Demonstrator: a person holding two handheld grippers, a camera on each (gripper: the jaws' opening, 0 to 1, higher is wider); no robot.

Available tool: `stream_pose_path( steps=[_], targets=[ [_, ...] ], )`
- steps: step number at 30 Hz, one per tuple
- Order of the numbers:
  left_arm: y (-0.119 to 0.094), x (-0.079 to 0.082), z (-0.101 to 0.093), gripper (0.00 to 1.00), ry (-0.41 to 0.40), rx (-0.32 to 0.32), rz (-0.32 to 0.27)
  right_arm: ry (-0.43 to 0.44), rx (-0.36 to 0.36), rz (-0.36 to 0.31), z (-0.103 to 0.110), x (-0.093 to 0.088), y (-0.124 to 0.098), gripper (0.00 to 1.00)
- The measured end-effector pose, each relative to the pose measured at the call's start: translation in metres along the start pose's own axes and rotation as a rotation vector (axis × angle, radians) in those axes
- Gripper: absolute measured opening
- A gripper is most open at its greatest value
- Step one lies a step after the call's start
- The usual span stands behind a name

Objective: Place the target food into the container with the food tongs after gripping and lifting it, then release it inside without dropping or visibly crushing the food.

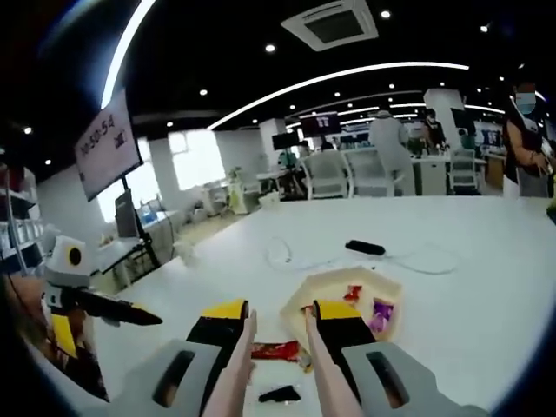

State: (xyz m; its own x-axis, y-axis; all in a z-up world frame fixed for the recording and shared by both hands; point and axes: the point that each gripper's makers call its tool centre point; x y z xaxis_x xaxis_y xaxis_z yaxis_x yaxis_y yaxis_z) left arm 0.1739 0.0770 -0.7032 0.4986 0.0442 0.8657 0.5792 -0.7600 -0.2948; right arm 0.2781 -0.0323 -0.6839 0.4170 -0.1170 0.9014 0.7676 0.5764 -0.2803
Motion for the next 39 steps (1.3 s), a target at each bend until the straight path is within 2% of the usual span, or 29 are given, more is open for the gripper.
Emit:
stream_pose_path(
  steps=[6,9,15,23,32,39],
  targets=[
    [-0.003,0.002,-0.004,0.95,-0.016,-0.002,-0.016,-0.012,0.008,0.012,0.004,-0.004,-0.002,0.29],
    [-0.004,0.0,-0.005,0.99,-0.019,0.001,-0.02,-0.011,0.011,0.017,0.004,-0.007,-0.004,0.29],
    [-0.009,-0.005,-0.005,0.99,-0.026,0.008,-0.019,-0.021,0.007,0.032,0.005,-0.015,-0.007,0.29],
    [-0.012,-0.008,-0.004,0.99,-0.03,0.014,-0.028,-0.031,0.039,0.052,0.015,-0.02,-0.006,0.29],
    [-0.018,-0.021,0.003,0.99,-0.04,0.036,0.003,-0.017,0.052,0.099,0.018,-0.039,-0.006,0.29],
    [-0.017,-0.023,0.01,0.99,-0.051,0.049,0.012,-0.023,0.063,0.142,0.018,-0.055,-0.003,0.29]
  ],
)
Point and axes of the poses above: the point that each gripper's makers call its tool centre point, and the gripper's own axes: y roughly forward along the fingers, z roughly to its left, x roughly out of its top, and after that the axes turned 8 degrees about y, right-handed
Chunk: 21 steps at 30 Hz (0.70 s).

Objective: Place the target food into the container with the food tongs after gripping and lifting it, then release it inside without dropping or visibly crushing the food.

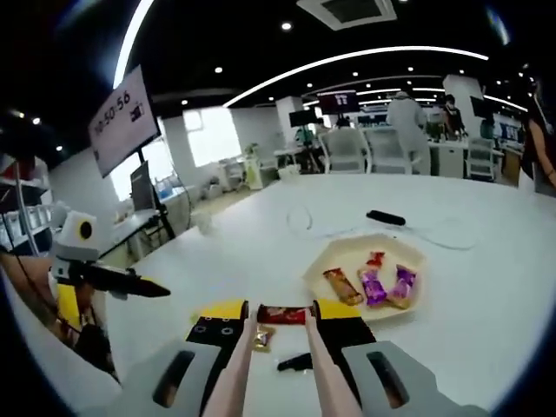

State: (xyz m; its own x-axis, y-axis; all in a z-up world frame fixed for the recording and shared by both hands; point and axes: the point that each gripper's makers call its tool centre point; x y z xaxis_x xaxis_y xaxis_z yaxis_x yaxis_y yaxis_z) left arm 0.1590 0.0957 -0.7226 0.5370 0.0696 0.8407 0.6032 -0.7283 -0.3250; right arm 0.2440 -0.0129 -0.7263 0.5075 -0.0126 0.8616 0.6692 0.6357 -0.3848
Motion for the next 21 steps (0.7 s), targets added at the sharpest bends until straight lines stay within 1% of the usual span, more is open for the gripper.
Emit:
stream_pose_path(
  steps=[12,21],
  targets=[
    [0.005,-0.001,0.007,0.99,-0.017,0.003,0.013,-0.012,0.003,0.039,-0.008,-0.007,0.006,0.29],
    [0.009,0.0,0.011,0.99,-0.028,0.004,0.023,-0.019,0.006,0.076,-0.012,-0.019,0.009,0.29]
  ],
)
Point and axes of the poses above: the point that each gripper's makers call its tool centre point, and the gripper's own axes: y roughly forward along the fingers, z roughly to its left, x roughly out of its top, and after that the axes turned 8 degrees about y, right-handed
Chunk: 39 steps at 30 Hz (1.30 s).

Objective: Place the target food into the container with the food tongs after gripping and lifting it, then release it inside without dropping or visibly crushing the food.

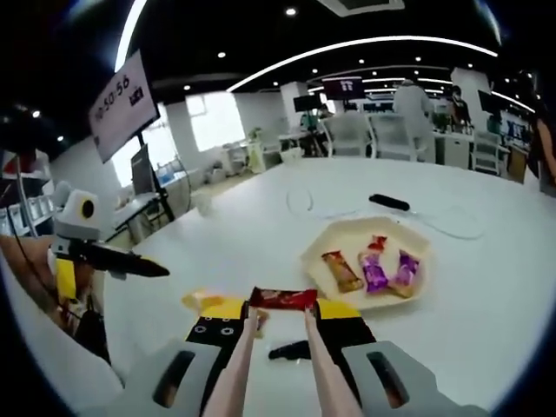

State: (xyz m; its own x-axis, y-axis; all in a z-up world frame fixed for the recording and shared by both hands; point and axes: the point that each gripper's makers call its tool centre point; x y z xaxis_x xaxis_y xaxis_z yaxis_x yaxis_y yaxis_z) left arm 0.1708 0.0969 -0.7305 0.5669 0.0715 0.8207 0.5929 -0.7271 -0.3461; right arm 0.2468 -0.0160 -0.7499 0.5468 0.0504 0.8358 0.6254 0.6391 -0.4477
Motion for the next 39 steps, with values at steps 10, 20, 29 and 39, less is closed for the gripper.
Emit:
stream_pose_path(
  steps=[10,20,29,39],
  targets=[
    [0.003,0.001,0.002,0.99,-0.001,-0.004,0.012,-0.004,0.004,0.04,-0.001,-0.015,0.006,0.29],
    [0.005,0.0,0.005,0.99,-0.009,0.001,0.013,-0.009,0.002,0.08,-0.002,-0.031,0.013,0.29],
    [0.008,0.001,0.003,0.99,-0.014,0.0,0.009,-0.019,0.002,0.111,-0.006,-0.041,0.017,0.29],
    [0.009,0.0,0.005,0.99,-0.02,-0.001,0.016,-0.029,-0.003,0.126,-0.011,-0.046,0.022,0.29]
  ],
)
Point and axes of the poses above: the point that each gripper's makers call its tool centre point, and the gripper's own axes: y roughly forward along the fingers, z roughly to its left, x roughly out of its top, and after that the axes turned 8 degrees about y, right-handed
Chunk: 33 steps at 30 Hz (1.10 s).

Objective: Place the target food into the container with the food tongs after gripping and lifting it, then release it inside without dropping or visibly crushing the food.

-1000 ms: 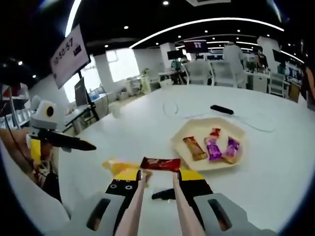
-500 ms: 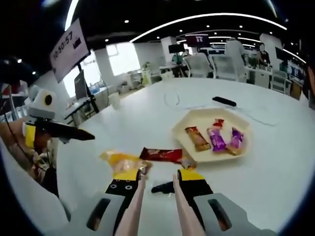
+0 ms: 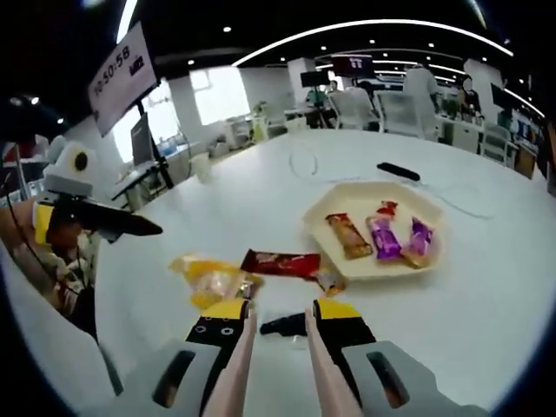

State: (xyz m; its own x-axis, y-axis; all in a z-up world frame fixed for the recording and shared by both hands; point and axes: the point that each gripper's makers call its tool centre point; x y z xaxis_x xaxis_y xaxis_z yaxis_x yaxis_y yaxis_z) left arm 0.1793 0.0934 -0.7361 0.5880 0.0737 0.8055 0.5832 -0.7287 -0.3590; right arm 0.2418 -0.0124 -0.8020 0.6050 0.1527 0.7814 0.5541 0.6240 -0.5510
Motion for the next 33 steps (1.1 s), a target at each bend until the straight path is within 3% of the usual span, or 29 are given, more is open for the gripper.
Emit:
stream_pose_path(
  steps=[8,12,26,29,33],
  targets=[
    [0.0,-0.004,0.006,0.99,0.009,0.005,0.045,0.016,-0.005,0.001,0.001,0.0,0.004,0.29],
    [0.0,0.006,0.008,0.99,0.01,0.008,0.021,-0.037,-0.045,0.034,-0.004,-0.004,0.005,0.29],
    [0.004,0.0,0.004,0.99,0.008,-0.015,0.032,0.067,-0.136,0.058,-0.013,-0.014,0.001,0.29],
    [0.003,-0.002,0.006,0.98,0.0,-0.014,0.027,0.137,-0.16,0.05,-0.016,-0.015,0.002,0.29],
    [0.002,-0.005,0.007,0.98,-0.015,-0.012,0.024,0.137,-0.178,0.069,-0.016,-0.021,0.008,0.29]
  ],
)
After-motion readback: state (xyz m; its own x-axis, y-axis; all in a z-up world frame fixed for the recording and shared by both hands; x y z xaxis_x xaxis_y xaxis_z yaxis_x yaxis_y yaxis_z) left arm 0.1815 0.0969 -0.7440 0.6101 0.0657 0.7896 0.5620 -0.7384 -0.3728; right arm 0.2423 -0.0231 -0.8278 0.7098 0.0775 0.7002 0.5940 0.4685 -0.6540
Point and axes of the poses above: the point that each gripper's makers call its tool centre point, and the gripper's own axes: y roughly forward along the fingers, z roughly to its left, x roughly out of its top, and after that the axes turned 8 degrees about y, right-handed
